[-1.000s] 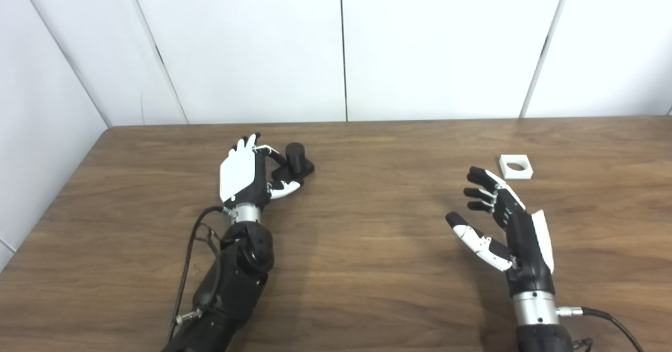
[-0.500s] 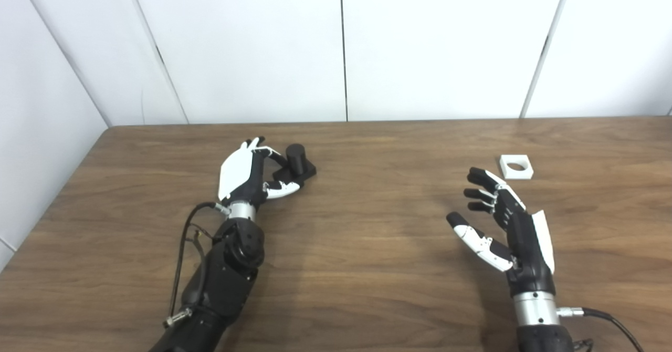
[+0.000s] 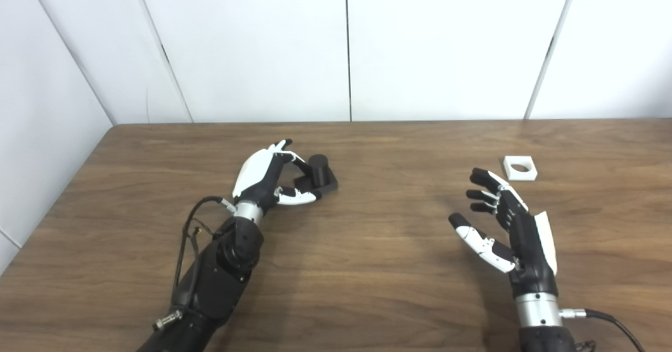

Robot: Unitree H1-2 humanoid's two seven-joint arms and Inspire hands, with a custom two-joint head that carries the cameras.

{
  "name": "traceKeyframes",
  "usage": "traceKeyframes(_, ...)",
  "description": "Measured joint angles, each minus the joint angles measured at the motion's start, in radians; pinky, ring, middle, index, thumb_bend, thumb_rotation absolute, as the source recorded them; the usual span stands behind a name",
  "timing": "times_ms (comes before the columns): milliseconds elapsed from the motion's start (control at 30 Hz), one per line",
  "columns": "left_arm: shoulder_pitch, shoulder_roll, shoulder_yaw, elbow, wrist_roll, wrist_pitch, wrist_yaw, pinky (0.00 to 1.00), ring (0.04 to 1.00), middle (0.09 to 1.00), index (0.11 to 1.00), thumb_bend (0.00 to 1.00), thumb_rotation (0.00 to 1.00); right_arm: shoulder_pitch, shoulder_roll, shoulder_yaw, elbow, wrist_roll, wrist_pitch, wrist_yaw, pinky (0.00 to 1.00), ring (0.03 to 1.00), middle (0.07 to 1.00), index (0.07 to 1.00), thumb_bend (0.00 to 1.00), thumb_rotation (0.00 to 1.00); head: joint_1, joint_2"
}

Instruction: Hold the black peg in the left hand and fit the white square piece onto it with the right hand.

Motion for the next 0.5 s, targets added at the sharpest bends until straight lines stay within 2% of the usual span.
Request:
traceKeyframes(300,0.023,-0.001,-0.025,-0.044,-0.083,-0.059,-0.115,1.00,1.000,1.000,0.494,0.52,0.07,0.000,0.000,0.000,0.000,0.000,0.000,-0.002,0.67,0.736,0.806,0.807,0.54,0.36,-0.006,0.003)
traceKeyframes(500,0.037,-0.002,-0.044,-0.047,-0.101,-0.104,-0.118,1.00,1.000,1.000,0.493,0.52,0.07,0.000,0.000,-0.001,0.000,0.000,0.000,-0.002,0.67,0.743,0.810,0.811,0.54,0.37,-0.018,0.003)
